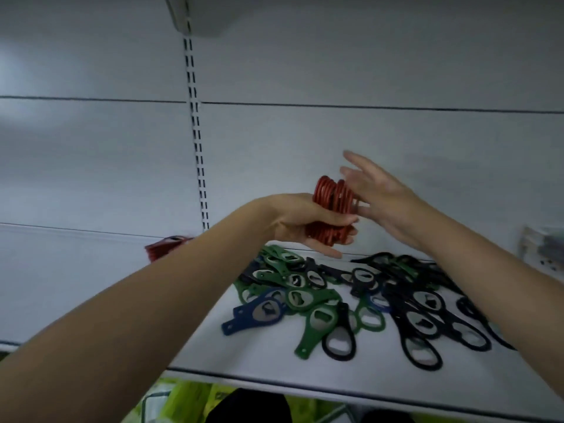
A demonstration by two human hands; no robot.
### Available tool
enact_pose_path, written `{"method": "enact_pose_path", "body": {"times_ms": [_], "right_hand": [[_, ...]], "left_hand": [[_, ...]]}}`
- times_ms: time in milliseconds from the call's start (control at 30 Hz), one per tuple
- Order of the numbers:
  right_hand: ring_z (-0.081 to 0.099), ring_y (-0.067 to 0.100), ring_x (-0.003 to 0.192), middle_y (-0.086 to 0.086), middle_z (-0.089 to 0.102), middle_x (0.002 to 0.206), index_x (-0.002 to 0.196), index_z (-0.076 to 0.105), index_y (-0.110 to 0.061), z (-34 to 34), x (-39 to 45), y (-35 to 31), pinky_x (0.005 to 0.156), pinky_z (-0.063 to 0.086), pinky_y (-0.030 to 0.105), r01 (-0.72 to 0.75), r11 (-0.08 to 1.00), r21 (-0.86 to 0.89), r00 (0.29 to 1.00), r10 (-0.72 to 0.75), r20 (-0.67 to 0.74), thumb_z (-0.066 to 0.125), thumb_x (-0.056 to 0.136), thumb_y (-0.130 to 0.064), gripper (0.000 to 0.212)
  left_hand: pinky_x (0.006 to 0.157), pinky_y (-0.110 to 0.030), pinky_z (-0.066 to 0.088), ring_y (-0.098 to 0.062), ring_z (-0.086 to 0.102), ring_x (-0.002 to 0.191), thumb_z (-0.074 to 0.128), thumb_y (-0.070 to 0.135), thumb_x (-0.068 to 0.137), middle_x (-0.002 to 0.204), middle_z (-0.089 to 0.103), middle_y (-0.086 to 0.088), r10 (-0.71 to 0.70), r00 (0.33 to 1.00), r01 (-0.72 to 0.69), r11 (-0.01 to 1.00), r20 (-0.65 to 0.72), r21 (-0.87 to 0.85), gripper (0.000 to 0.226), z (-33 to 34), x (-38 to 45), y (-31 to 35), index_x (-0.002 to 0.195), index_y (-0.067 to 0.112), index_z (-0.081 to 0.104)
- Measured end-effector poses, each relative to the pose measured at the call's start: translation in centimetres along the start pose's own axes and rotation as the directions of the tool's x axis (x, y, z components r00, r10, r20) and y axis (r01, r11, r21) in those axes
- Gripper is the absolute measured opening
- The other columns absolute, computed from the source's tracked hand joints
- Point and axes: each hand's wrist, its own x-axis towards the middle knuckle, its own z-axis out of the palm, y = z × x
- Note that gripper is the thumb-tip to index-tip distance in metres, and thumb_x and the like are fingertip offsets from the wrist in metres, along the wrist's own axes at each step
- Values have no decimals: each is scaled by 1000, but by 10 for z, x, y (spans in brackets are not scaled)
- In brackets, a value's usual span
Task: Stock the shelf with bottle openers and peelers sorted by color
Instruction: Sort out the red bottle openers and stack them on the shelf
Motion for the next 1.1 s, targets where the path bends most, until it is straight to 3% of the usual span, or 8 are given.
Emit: {"method": "enact_pose_path", "body": {"times_ms": [133,267,367,500,633,733,833,1100], "right_hand": [[60,-2,111,-17,67,118,122,67,-37,75,14,-1,99,50,25,234,906,-354,964,-263,-35,80,78,-41,46],[63,-2,107,-17,71,111,111,74,-31,137,21,3,98,51,27,288,939,-186,956,-293,-3,74,86,-37,26],[57,-2,120,-17,64,129,128,66,-30,172,28,9,108,45,32,206,977,-55,971,-197,136,54,94,-57,45],[48,8,133,-16,51,144,140,50,-39,199,42,34,116,36,43,30,1000,1,980,-29,195,41,72,-91,86],[54,10,124,-12,57,132,132,56,-30,207,55,50,110,42,38,27,980,-196,974,18,227,46,95,-62,49],[55,12,119,-6,59,135,135,57,-23,216,60,52,100,44,29,48,924,-379,949,76,307,43,100,-52,47],[57,10,114,-6,63,130,131,60,-26,229,61,58,92,45,26,99,903,-417,933,62,355,43,101,-50,42],[51,10,128,-6,53,144,143,51,-24,240,61,86,111,40,35,232,879,-417,934,-82,347,47,99,-50,51]], "left_hand": [[92,-53,55,-33,65,115,62,-5,91,119,66,-20,-73,989,76,997,-131,19,38,-27,-51,-15,127,-1,56],[92,-50,55,-32,66,113,64,0,91,123,66,-21,-140,962,146,989,-233,10,37,-53,-104,-37,128,-3,56],[91,-51,56,-28,68,110,68,10,89,115,71,-16,-218,908,246,969,-357,33,37,-79,-146,-48,123,-1,59],[94,-47,52,-18,71,96,75,20,82,111,74,-13,-241,768,398,905,-593,148,45,-126,-200,-53,121,1,64],[82,-38,57,-21,71,83,76,6,83,94,74,-15,-281,606,511,855,-744,93,35,-171,-229,-64,114,-5,63],[71,-38,59,-26,66,76,78,4,80,86,67,-18,-373,485,669,741,-791,60,37,-190,-227,-83,112,-6,61],[81,-44,58,-32,64,85,81,5,79,92,65,-21,-443,414,766,642,-795,40,45,-200,-215,-100,115,-7,58],[65,-41,60,-36,65,93,87,10,72,109,61,-24,-424,415,877,423,-805,229,56,-202,-183,-109,117,-5,58]]}}
